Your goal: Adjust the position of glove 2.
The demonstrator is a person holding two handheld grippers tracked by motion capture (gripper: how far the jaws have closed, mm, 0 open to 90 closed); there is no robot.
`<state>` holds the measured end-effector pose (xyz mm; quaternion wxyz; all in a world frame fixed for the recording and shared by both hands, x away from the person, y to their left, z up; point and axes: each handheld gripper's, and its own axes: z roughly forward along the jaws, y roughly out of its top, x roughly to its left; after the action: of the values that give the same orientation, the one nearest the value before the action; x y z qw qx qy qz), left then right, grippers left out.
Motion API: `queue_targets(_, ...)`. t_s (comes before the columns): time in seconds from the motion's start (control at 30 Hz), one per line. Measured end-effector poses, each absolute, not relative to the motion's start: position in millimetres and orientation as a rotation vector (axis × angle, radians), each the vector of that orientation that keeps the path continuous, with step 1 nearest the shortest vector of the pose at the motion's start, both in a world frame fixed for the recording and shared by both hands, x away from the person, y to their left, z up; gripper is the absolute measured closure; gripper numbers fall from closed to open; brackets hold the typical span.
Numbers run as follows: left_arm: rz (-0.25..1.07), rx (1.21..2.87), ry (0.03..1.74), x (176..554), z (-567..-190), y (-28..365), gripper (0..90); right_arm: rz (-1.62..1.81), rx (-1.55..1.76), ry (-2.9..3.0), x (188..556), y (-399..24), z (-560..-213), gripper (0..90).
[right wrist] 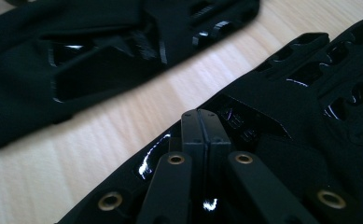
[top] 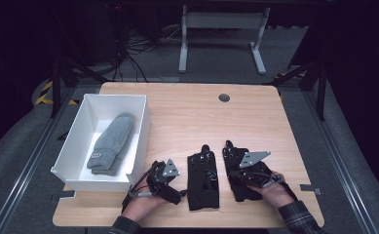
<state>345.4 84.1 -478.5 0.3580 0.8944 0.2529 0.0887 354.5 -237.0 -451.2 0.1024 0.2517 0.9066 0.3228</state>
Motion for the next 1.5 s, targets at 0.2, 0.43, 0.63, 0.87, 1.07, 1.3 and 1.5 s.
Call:
queue_targets(0.2, 0.229, 2.308, 0.653, 345, -479, 84, 0.1, 0.963, 0.694, 2.701, 349, -224, -451, 90.0)
queue_targets(0.43, 0.231, 2.308, 0.651, 345, -479, 84, 0.1, 0.990, 0.647, 2.725, 347, -214, -451, 90.0)
queue_targets(0.63, 0.234, 2.306, 0.658, 345, -479, 84, 0.0, 1.078, 0.660, 2.668, 344, -223, -439, 90.0)
queue_targets(0.87, 0.193, 2.311, 0.692, 343, -468, 81, 5.6, 1.075, 0.766, 2.611, 340, -268, -433, 90.0)
queue_targets(1.07, 0.174, 2.248, 0.712, 342, -458, 80, 13.3, 1.036, 0.827, 2.626, 333, -286, -440, 90.0)
queue_targets(1.3, 0.147, 2.250, 0.771, 347, -459, 75, 20.1, 1.022, 0.827, 2.671, 328, -287, -446, 90.0)
queue_targets(1.5, 0.117, 2.265, 0.772, 350, -463, 72, 25.1, 1.037, 0.813, 2.707, 328, -282, -448, 90.0)
